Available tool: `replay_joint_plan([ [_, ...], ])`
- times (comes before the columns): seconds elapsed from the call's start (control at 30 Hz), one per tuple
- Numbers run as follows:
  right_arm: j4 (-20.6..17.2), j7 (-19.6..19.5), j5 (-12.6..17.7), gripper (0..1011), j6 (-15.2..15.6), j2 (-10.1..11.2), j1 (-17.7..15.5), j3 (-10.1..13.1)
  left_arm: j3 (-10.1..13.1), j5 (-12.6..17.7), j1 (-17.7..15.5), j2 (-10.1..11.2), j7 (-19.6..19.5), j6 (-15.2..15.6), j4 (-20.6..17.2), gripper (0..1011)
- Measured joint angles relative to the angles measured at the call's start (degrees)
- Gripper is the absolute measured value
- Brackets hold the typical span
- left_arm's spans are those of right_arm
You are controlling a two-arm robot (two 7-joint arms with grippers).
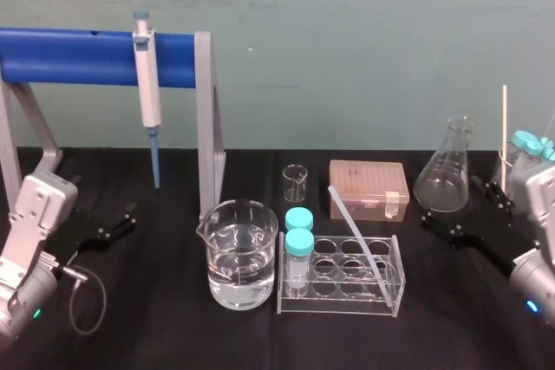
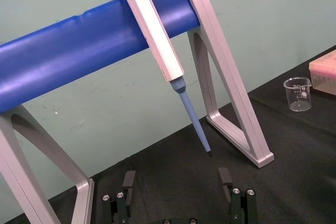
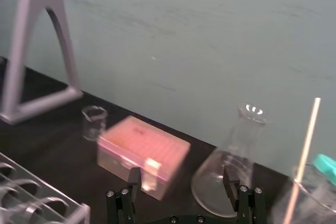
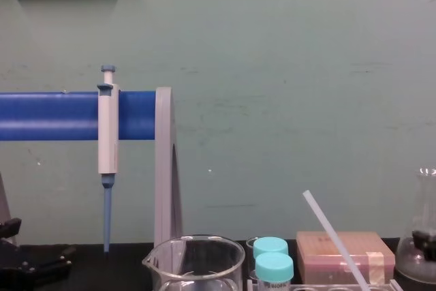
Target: Pick up the stirring rod with one hand, then place it down.
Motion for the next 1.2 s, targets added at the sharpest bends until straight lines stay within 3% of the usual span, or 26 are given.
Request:
replay_joint_plan([
  [0.13, -3.6, 6.9, 7.6, 1000, 3.5, 1.3, -1.2, 2.9, 0.0, 0.0, 0.0, 0.0, 0.0, 0.0, 0.0, 1000],
  [0.17, -3.6, 6.9, 7.6, 1000, 3.5, 1.3, -1.2, 2.9, 0.0, 0.0, 0.0, 0.0, 0.0, 0.0, 0.0, 1000],
  [0.27, -6.5, 12.1, 12.2, 1000, 6.9, 2.8, -2.3, 4.4, 0.0, 0.0, 0.0, 0.0, 0.0, 0.0, 0.0, 1000],
  [0.4, -9.0, 16.4, 14.5, 1000, 10.0, 4.2, -2.9, 4.9, 0.0, 0.0, 0.0, 0.0, 0.0, 0.0, 0.0, 1000],
  [0.67, -11.8, 22.9, 15.3, 1000, 13.2, 5.8, -2.7, 4.0, 0.0, 0.0, 0.0, 0.0, 0.0, 0.0, 0.0, 1000],
  [0.83, -11.8, 26.4, 14.8, 1000, 14.6, 6.2, -1.0, 1.7, 0.0, 0.0, 0.0, 0.0, 0.0, 0.0, 0.0, 1000],
  [1.0, -10.3, 27.9, 13.4, 1000, 15.3, 5.5, 1.5, -0.6, 0.0, 0.0, 0.0, 0.0, 0.0, 0.0, 0.0, 1000],
  [1.2, -7.4, 27.3, 10.6, 1000, 15.9, 3.2, 4.9, -2.9, 0.0, 0.0, 0.0, 0.0, 0.0, 0.0, 0.0, 1000],
])
